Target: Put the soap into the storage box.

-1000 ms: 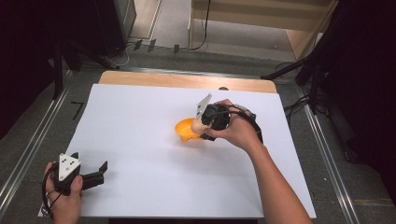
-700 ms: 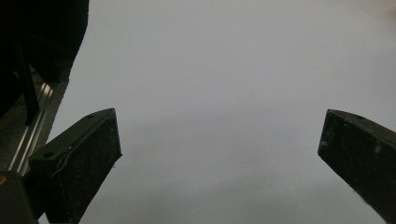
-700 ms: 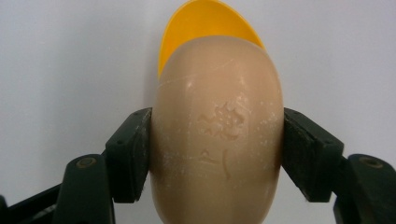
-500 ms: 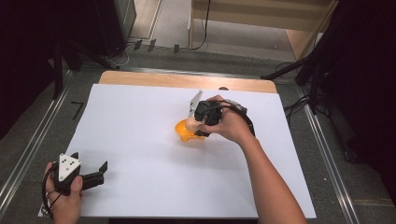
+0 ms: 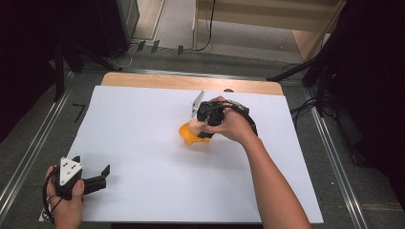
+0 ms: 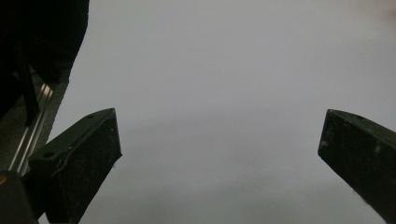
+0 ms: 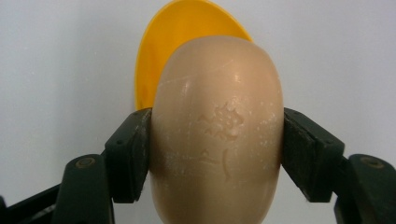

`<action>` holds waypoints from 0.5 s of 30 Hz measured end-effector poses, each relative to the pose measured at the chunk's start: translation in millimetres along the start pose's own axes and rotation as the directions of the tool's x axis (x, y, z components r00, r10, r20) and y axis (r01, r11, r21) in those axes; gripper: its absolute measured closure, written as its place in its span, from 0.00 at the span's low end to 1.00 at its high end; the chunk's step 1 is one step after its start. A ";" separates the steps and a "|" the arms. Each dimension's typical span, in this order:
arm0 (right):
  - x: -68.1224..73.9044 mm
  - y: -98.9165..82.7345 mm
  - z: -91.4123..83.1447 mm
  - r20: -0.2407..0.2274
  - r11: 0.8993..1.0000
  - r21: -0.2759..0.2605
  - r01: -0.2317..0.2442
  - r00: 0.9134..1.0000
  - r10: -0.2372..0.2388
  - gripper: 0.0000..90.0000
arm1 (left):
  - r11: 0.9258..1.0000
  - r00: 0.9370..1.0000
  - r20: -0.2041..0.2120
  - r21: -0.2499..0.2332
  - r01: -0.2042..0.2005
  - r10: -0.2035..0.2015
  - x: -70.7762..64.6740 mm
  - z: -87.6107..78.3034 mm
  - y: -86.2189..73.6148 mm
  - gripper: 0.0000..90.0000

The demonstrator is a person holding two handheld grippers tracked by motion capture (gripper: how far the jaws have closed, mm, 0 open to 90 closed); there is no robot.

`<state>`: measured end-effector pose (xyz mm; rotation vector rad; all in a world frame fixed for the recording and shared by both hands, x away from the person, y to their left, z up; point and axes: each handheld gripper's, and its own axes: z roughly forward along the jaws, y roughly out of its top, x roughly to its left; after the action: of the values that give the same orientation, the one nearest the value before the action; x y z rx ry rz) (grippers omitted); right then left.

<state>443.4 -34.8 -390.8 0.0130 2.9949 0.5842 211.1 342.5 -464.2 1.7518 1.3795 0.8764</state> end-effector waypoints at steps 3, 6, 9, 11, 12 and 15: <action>-1.0 0.7 1.9 -0.011 1.000 0.004 -0.014 1.000 0.014 0.36 | 1.000 1.000 0.000 -0.002 0.001 -0.001 0.0 0.0 -0.1 0.00; -1.0 0.4 2.8 -0.020 1.000 0.006 -0.019 1.000 0.019 0.35 | 1.000 1.000 0.001 -0.002 0.000 0.000 0.2 -0.1 -0.1 0.00; -2.1 -0.2 -2.0 -0.017 0.999 -0.040 -0.033 0.999 0.032 0.34 | 1.000 1.000 0.001 -0.002 0.000 0.000 0.3 -0.1 0.0 0.00; -3.1 -0.8 -8.0 -0.007 0.995 -0.073 -0.062 0.998 0.062 0.34 | 1.000 1.000 0.000 -0.002 0.000 0.000 0.2 -0.1 0.0 0.00; -2.7 -1.2 -9.9 -0.006 0.994 -0.080 -0.070 0.998 0.070 0.34 | 1.000 1.000 0.000 -0.002 0.001 -0.001 0.2 -0.1 -0.1 0.00; -1.6 -3.6 -12.6 0.002 0.994 -0.074 -0.084 0.996 0.084 0.34 | 1.000 1.000 0.000 -0.002 0.001 -0.001 0.2 -0.1 -0.1 0.00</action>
<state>443.9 -42.9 -380.4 0.1355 2.9774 0.7020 211.0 342.8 -464.2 1.7491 1.3790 0.8771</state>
